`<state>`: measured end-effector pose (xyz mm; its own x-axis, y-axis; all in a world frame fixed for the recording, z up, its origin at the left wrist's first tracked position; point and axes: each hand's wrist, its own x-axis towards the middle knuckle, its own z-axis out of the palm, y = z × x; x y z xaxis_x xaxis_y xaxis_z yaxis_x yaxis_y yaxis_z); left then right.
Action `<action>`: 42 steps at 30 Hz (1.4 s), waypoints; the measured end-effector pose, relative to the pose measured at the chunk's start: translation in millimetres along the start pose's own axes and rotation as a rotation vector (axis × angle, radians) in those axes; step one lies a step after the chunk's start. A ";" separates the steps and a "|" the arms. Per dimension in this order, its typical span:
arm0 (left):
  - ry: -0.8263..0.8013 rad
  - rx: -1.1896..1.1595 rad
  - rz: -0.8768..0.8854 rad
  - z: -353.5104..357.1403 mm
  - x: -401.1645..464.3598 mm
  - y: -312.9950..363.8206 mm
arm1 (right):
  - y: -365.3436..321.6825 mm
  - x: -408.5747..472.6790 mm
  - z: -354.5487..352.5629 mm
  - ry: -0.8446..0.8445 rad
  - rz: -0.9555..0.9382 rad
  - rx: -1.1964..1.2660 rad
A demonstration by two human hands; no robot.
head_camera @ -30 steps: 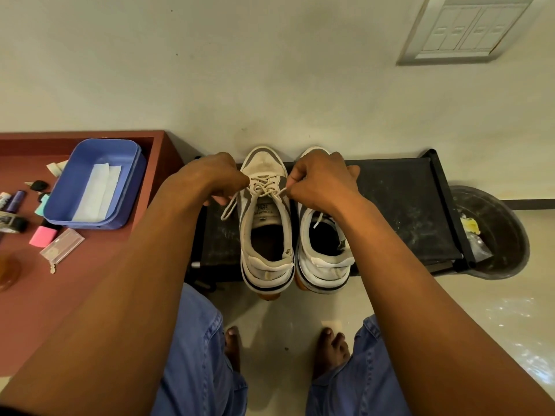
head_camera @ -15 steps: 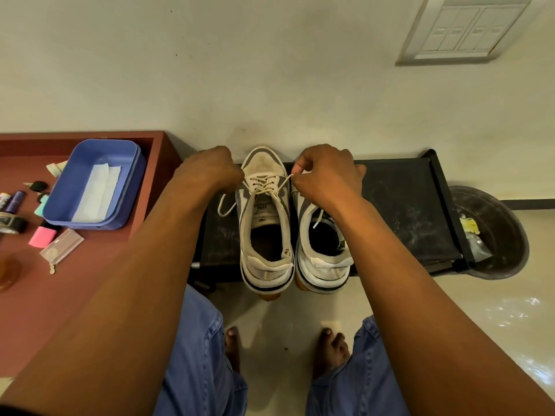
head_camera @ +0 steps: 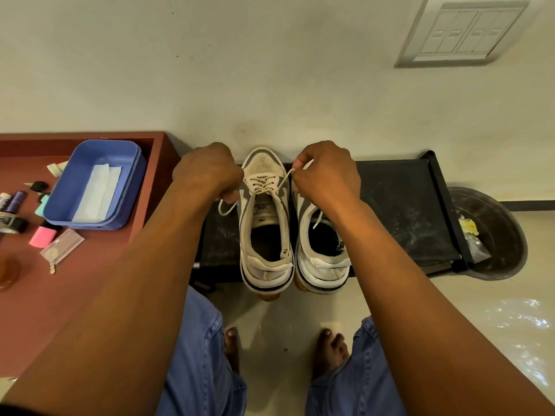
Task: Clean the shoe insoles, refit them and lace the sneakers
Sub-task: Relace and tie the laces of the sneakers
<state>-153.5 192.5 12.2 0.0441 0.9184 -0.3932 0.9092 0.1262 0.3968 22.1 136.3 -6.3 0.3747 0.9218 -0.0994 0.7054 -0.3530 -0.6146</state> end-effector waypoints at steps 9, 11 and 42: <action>-0.132 -0.485 -0.067 -0.6 -4.1 19.1 | -15.4 -5.5 -1.9 -0.200 0.185 0.610; -0.142 -0.542 -0.068 -2.6 -7.5 21.7 | -17.9 -7.1 -4.1 -0.243 0.202 0.742; -0.068 -0.490 0.389 5.5 -5.3 24.1 | -16.2 -6.4 9.7 -0.350 0.024 0.674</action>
<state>-129.5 188.6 19.4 0.3745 0.9077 -0.1893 0.5268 -0.0403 0.8490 2.5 137.7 -3.3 0.0934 0.9518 -0.2921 0.1372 -0.3029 -0.9431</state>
